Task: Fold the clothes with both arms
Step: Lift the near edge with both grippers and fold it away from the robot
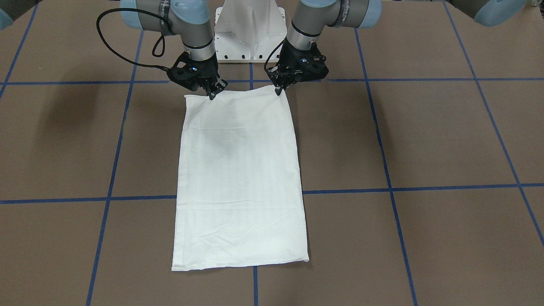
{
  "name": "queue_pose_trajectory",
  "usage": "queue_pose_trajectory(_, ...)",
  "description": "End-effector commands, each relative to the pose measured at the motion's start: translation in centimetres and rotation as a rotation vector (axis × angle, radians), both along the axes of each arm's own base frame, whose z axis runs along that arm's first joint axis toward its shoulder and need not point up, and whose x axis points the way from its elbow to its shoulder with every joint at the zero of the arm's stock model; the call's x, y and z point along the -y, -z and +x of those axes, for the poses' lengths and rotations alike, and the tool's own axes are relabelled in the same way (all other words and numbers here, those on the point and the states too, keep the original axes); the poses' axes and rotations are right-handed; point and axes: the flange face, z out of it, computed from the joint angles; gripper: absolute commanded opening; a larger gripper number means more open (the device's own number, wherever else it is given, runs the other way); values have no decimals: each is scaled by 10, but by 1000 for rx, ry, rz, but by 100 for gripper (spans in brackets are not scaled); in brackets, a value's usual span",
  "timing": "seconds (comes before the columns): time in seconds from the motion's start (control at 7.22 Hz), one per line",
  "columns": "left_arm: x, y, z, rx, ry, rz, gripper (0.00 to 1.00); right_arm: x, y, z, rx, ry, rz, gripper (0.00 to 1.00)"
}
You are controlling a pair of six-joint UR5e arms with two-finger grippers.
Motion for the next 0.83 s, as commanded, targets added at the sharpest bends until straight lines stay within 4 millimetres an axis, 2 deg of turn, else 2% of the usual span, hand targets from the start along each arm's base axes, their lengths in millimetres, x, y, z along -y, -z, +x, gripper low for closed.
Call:
queue_pose_trajectory(0.0,-65,12,-10,26,-94,-84,0,-37,32,48,50,105,-62,0)
queue_pose_trajectory(0.14,-93,22,-14,9,-125,-115,0,-44,41,62,66,173,-139,0)
queue_pose_trajectory(0.28,-97,26,-27,23,-128,-118,0,-42,45,65,78,178,-146,0)
queue_pose_trajectory(0.42,-92,31,-41,14,-114,-114,0,-37,51,64,86,160,-124,0)
queue_pose_trajectory(0.55,-84,30,-41,20,-104,-105,0,-29,56,62,87,131,-63,0)
queue_pose_trajectory(0.69,-58,31,-51,15,-52,-102,0,-17,64,63,88,103,19,0)
